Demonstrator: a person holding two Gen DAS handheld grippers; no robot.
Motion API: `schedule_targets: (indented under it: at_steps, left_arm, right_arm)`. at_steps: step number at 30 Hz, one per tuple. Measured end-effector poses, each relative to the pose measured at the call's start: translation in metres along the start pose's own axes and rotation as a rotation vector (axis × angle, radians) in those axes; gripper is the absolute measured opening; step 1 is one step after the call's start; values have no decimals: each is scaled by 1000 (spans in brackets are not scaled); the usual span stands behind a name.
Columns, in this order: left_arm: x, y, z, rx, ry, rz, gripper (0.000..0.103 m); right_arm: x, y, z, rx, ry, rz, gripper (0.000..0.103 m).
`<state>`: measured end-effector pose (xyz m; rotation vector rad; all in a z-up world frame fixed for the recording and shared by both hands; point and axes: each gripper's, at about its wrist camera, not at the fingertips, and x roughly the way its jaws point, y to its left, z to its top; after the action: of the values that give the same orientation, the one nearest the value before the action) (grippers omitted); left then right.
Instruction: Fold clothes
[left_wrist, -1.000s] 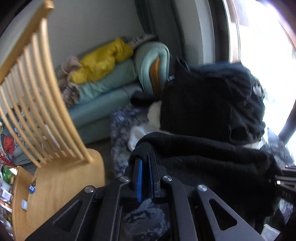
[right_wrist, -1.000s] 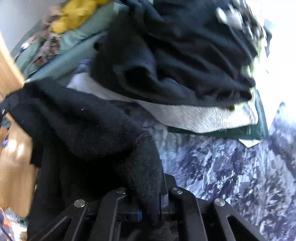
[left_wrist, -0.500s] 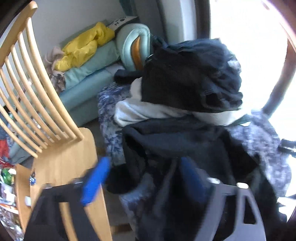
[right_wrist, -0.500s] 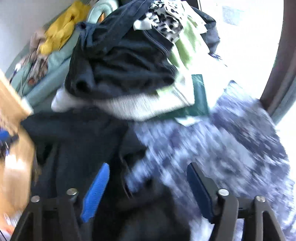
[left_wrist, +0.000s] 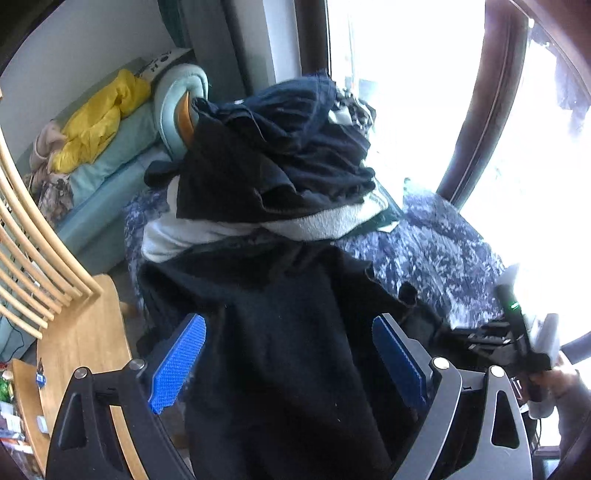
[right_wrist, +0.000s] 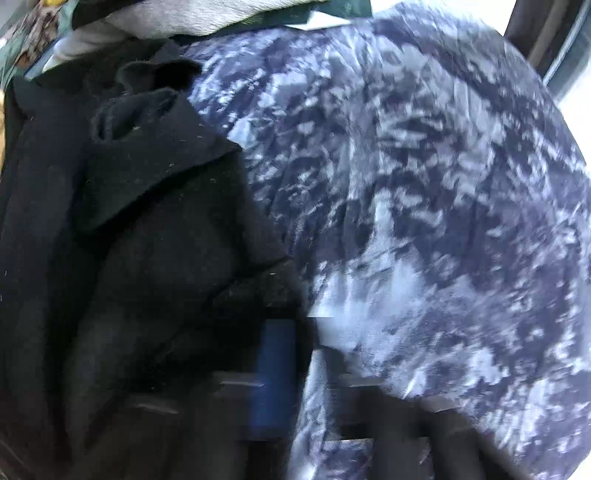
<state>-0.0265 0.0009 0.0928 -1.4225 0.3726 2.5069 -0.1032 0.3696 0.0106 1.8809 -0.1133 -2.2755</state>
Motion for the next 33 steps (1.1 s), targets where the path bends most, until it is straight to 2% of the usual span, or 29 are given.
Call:
schedule_targets:
  at_steps: [3, 4, 6, 8, 10, 13, 14, 15, 16, 17, 19, 22, 25, 26, 27, 28, 29, 31, 33]
  left_arm:
    - [7, 3, -3, -26, 24, 15, 94]
    - [10, 6, -4, -39, 32, 30, 94]
    - [13, 12, -6, -59, 42, 59, 94]
    - [16, 17, -7, -74, 47, 89, 94]
    - [20, 20, -10, -86, 53, 100, 94]
    - [31, 19, -14, -105, 78, 64, 94]
    - [35, 18, -16, -111, 91, 43, 94]
    - [38, 17, -17, -117, 105, 22, 94]
    - [43, 14, -20, -123, 123, -4, 94]
    - [44, 11, -22, -120, 130, -18, 94]
    - [44, 4, -25, -103, 137, -44, 94]
    - [42, -5, -32, -63, 139, -44, 94]
    - [48, -15, -41, -28, 187, -65, 94]
    - [50, -18, -43, -24, 208, -79, 94]
    - [53, -20, -46, -19, 230, -94, 94]
    - [58, -24, -49, -14, 259, -110, 94]
    - [62, -27, -52, -8, 277, -113, 94]
    - [68, -35, -57, 10, 301, -106, 94]
    - [69, -38, -60, 15, 297, -95, 94]
  right_arm:
    - [-28, -10, 6, 31, -83, -31, 3]
    - [-42, -16, 10, 39, -131, -73, 0]
    - [-73, -33, 18, 67, -242, -238, 0]
    - [-101, -64, 27, 145, -300, -267, 0]
    - [-117, -94, 28, 233, -309, -159, 0]
    - [-94, -89, 17, 209, -194, 39, 9]
    - [-79, -81, 13, 170, -144, 97, 19]
    - [-64, -72, 9, 131, -99, 141, 40]
    - [-53, -62, 5, 96, -73, 150, 48]
    - [-41, -51, 1, 59, -45, 161, 51]
    - [-23, -36, -1, 16, 8, 192, 50]
    - [-4, -26, 3, 22, 61, 280, 51]
    - [5, -18, 7, 26, 87, 350, 52]
    - [6, -15, 9, 32, 83, 369, 48]
    - [5, -13, 10, 39, 75, 385, 27]
    - [4, -10, 11, 53, 63, 390, 10]
    - [1, -7, 11, 64, 53, 371, 5]
    - [-3, -1, 11, 66, 33, 292, 5]
    - [-10, 1, 14, 54, 14, 171, 5]
